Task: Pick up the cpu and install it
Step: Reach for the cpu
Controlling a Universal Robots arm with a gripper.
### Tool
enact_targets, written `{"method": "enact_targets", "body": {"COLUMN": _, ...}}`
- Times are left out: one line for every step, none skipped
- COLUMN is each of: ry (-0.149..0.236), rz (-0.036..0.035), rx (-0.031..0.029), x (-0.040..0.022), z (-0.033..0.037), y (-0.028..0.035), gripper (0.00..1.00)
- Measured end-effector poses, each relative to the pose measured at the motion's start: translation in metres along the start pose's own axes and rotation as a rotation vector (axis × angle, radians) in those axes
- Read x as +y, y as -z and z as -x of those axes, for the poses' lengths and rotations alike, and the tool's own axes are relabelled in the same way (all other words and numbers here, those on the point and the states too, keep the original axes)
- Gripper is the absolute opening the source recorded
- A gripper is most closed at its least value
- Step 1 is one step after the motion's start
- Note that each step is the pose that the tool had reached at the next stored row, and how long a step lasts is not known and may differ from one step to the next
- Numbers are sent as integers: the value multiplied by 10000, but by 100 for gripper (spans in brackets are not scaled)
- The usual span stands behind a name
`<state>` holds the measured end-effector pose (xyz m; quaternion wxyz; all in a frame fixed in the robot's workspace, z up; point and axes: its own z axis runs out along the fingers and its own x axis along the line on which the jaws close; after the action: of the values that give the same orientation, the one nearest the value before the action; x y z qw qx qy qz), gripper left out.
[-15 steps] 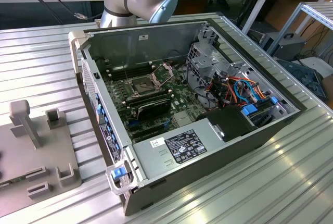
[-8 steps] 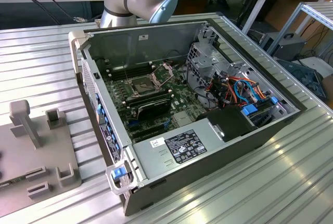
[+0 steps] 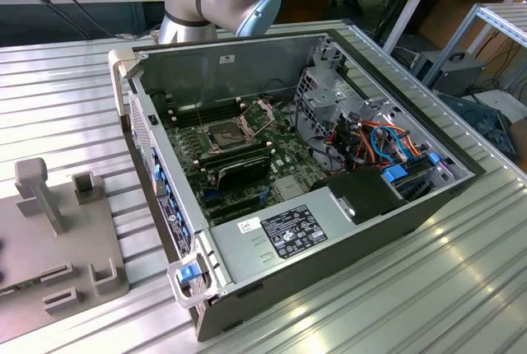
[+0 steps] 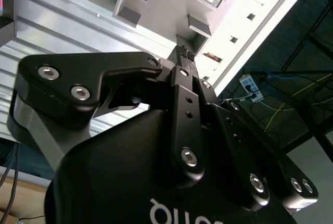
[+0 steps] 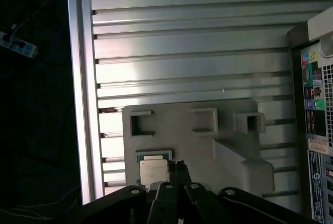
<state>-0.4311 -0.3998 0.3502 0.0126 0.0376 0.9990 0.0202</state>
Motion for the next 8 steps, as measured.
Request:
{"method": "enact_targets", "body": {"ry": -1, "rz": 0, "rx": 0, "x": -1, "z": -3, "y": -22, "gripper": 11}}
{"method": "enact_targets", "body": {"ry": -1, "rz": -1, "rx": 0, "x": -2, "z": -7, "y": -40, "gripper": 11}}
{"method": "enact_targets", "body": {"ry": -1, "rz": -1, "rx": 0, "x": -3, "z": -10, "y": -63, "gripper": 11}}
{"method": "enact_targets", "body": {"ry": -1, "rz": 0, "rx": 0, "x": -4, "z": -13, "y": -82, "gripper": 11}}
{"method": "enact_targets", "body": {"ry": -1, "rz": 0, "rx": -1, "x": -5, "z": -17, "y": -106, "gripper": 11}}
{"method": "enact_targets", "body": {"ry": -1, "rz": 0, "rx": 1, "x": -7, "z": -23, "y": -145, "gripper": 11}}
{"method": "enact_targets", "body": {"ry": -2, "rz": 1, "rx": 0, "x": -8, "z": -26, "y": -168, "gripper": 11}}
{"method": "enact_targets", "body": {"ry": -2, "rz": 1, "rx": 2, "x": -9, "z": -28, "y": -183, "gripper": 11}}
